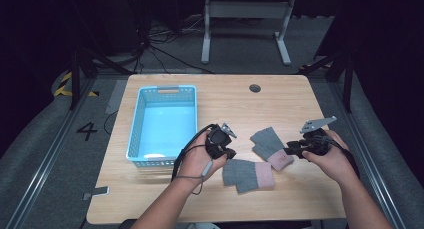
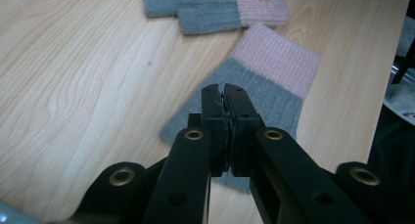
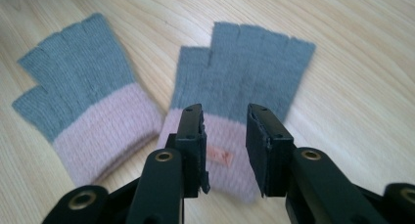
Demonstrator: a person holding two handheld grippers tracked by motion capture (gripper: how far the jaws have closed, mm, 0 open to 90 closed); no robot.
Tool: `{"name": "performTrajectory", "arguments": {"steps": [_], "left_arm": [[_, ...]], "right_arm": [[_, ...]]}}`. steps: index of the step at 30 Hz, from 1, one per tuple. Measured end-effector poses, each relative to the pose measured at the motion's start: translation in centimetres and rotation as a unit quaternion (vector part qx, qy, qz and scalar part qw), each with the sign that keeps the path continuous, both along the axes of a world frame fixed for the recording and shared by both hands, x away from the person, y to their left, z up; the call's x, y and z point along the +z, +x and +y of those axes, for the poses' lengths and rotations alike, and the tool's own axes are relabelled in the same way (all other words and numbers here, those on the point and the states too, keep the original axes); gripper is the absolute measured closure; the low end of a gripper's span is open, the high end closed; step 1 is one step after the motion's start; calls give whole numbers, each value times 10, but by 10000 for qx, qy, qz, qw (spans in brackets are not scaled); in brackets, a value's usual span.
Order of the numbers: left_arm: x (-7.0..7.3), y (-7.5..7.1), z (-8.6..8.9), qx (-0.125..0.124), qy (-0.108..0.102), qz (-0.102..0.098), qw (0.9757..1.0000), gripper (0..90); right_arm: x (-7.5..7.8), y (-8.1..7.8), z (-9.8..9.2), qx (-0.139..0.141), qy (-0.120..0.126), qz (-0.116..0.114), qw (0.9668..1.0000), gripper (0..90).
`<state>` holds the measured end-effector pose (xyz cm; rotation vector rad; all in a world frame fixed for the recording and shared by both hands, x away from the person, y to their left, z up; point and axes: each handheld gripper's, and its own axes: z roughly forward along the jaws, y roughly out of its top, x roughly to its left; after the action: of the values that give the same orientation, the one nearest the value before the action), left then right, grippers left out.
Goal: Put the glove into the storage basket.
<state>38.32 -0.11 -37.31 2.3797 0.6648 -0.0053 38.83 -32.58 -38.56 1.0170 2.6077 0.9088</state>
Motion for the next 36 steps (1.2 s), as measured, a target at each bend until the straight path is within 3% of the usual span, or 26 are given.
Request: {"name": "performTrajectory", "arguments": {"steps": [8, 17, 24, 36], "left_arm": [[-12, 12, -16, -43, 68, 37, 10000, 825], [-24, 27, -38, -79, 105, 112, 9999, 751], [-34, 36, -54, -75, 203, 169, 9996, 720], [-51, 61, -80, -112, 460, 268, 9985, 699]], "right_arm": [[-12, -9, -17, -175, -132, 88, 9997, 679], [-27, -9, -26, -192, -433, 546, 9974, 650], [-37, -5, -27, -160, -651, 669, 9955, 625], [-41, -2, -26, -94, -721, 698, 9949, 629]]}}
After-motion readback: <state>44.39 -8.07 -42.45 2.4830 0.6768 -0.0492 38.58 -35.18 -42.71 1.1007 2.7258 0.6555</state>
